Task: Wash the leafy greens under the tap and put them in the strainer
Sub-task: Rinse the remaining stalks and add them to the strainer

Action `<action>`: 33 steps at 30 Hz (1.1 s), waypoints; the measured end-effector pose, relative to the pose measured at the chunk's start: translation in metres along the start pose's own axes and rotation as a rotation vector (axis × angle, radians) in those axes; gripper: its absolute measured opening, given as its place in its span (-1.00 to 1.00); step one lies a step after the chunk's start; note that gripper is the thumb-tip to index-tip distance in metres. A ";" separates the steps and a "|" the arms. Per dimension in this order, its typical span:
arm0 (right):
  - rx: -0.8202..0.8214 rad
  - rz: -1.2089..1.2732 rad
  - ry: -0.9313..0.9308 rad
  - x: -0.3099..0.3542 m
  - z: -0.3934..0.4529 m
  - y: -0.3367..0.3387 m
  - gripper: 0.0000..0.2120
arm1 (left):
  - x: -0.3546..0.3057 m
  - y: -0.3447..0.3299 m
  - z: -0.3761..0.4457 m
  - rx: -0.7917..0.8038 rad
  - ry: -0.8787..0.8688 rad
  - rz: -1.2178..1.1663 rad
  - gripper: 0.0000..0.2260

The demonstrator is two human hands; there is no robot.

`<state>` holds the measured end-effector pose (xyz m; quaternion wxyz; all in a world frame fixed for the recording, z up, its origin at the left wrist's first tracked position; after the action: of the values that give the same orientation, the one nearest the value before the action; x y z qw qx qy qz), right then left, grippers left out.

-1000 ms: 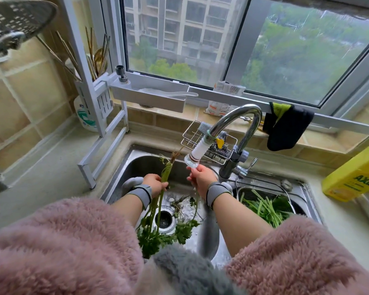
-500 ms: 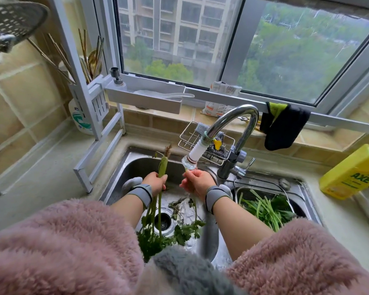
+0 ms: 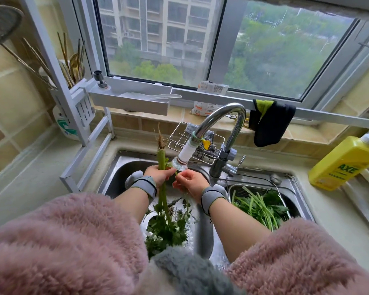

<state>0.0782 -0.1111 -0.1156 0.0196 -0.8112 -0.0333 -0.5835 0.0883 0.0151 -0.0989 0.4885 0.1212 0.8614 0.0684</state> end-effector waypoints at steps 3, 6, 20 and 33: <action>-0.023 -0.050 0.016 0.001 0.001 0.003 -0.81 | -0.004 -0.001 -0.001 -0.024 0.003 -0.031 -0.90; -0.023 -0.206 0.037 0.000 0.000 0.008 -0.79 | -0.007 0.002 -0.001 -0.064 -0.014 -0.061 -0.81; -0.088 -0.486 -0.065 -0.025 -0.001 0.037 -0.97 | -0.035 0.038 0.004 -0.293 -0.085 -0.322 -0.67; -0.244 0.144 -0.048 -0.006 0.011 0.026 -0.83 | -0.027 0.053 -0.003 -0.360 -0.077 -0.347 -0.60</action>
<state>0.0891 -0.1363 -0.1246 -0.0381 -0.8217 0.0955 -0.5606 0.1068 0.0590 -0.0625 0.5392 -0.1149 0.8239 0.1312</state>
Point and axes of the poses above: each hand's wrist, its own z-axis towards the middle knuckle, its own y-axis out of the back of the hand, x = y × z, the point moved 6 cm from there along z, towards the middle knuckle, and after that the axes turned 8 degrees about z, right-handed, at the moved point
